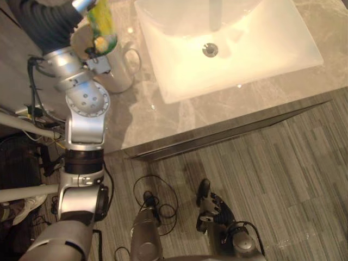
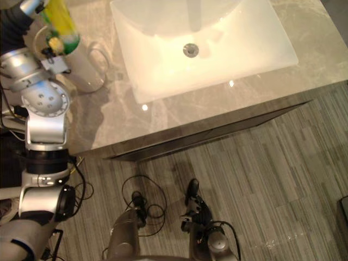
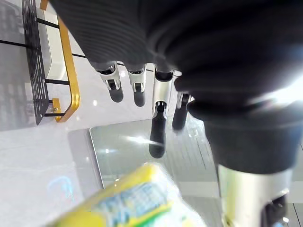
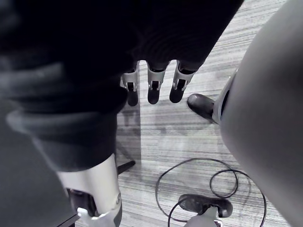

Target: Organize washtable

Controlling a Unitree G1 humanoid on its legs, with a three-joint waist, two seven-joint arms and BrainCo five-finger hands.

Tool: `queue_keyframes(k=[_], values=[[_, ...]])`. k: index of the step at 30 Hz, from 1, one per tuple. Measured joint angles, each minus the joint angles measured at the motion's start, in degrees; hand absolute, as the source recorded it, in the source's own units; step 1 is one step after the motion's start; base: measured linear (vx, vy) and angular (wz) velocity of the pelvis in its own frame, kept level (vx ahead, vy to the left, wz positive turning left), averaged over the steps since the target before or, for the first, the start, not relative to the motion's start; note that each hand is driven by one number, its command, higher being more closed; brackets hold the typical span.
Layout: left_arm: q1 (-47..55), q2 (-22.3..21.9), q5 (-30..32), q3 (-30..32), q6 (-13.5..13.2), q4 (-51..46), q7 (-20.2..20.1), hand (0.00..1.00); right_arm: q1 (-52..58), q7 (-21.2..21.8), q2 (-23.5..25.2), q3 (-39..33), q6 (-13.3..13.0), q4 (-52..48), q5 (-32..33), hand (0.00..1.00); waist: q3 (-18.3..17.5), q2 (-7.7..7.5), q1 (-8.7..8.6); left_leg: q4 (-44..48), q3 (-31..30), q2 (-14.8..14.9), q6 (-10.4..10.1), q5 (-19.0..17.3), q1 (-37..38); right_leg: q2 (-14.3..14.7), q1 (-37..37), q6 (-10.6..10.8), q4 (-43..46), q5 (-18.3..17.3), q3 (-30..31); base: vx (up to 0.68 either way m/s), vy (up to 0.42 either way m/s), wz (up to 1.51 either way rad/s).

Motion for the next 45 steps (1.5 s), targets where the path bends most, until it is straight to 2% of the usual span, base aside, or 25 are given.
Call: queue_keyframes(k=[22,30,37,39,45], values=[[0.0,0.0,0.0,0.0,-0.1,-0.4,0.0,0.0,0.2,0.0,0.2,0.1,0.1,0.1,0.0,0.0,-0.1,-0.95,-0.04,0.0,0.0,0.0,0.0,0.0,-0.1,0.0,0.0,-0.3,-0.1,0.3,0.0,0.0,0.0,0.0],[0.0,0.1,-1.5,0.2,-1.2,-3.0,0.0,0.0,0.2,-0.1,0.9,0.0,0.7,0.3,-0.1,0.0,-0.3,-1.31,0.0,0.1,0.0,0.0,0.0,0.0,0.6,0.0,0.6,-0.5,-0.1,0.4,0.0,0.0,0.0,0.0],[1.4,0.6,-4.3,2.3,-3.2,-7.8,-0.7,0.0,0.3,0.0,1.9,-0.1,1.2,1.7,-0.1,0.0,-1.5,-1.7,0.04,-0.1,0.0,0.0,0.0,0.0,2.4,0.0,2.6,-0.8,-0.2,0.1,-0.3,0.0,0.021,0.02],[2.6,1.9,-4.6,2.9,-3.8,-9.9,-0.7,0.0,0.4,0.0,2.0,0.0,1.3,2.4,-0.1,0.0,-3.2,-1.68,0.05,-0.8,-0.1,-0.1,0.0,0.0,2.8,0.0,3.1,-1.0,-0.2,-0.1,-0.9,0.0,0.055,0.11],[8.9,2.1,-5.8,8.1,-4.5,-13.9,-0.6,0.0,0.7,0.0,1.9,-0.3,2.4,4.5,-0.1,0.0,-6.4,-0.36,0.19,-2.2,-0.5,-0.6,0.0,0.1,6.8,-0.3,6.6,-1.7,0.7,-1.7,-2.1,0.04,0.047,0.08]])
